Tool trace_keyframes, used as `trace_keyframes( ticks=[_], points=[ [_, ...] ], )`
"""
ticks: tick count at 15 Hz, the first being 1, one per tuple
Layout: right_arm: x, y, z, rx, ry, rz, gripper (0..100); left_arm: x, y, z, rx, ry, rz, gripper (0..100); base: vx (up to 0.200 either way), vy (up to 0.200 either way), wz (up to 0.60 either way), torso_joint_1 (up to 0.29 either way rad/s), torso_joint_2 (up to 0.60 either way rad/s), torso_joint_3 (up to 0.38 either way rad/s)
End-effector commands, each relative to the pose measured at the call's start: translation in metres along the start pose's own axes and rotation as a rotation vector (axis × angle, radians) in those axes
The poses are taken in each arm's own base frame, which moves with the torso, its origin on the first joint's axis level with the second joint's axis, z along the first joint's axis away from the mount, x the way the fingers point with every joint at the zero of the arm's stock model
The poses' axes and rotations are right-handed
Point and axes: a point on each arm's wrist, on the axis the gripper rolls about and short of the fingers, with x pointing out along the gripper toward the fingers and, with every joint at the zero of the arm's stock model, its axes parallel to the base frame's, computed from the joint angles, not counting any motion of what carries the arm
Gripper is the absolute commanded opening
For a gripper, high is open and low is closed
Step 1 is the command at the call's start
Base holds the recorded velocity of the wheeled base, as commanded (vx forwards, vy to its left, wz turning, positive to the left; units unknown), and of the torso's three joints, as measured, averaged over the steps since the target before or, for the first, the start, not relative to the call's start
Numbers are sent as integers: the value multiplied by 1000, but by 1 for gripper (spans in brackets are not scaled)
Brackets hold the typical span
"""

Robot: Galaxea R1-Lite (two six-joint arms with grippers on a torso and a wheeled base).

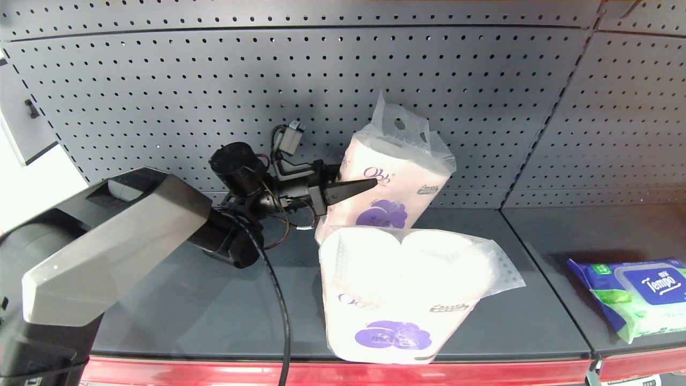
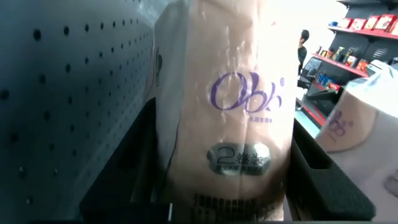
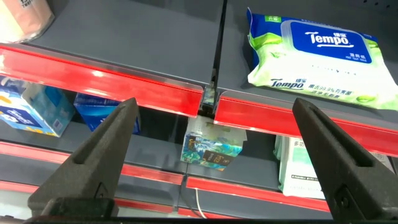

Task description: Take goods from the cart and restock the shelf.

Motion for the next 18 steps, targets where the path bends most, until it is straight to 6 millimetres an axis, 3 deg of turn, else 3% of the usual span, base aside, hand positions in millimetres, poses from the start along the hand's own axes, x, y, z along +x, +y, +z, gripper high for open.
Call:
trace_keyframes(
  ticks=[1, 9, 18],
  points=[
    [0, 0, 0, 0, 1, 1, 100, -4, -5, 2, -19, 12, -1, 0, 0, 0, 0, 0, 0, 0],
    [0, 0, 0, 0, 1, 1, 100, -26, -21, -7, -72, 47, 15, 0, 0, 0, 0, 0, 0, 0],
    [0, 0, 0, -2, 2, 1, 100, -26, -23, -5, -52, 71, -51, 0, 0, 0, 0, 0, 0, 0]
  ],
)
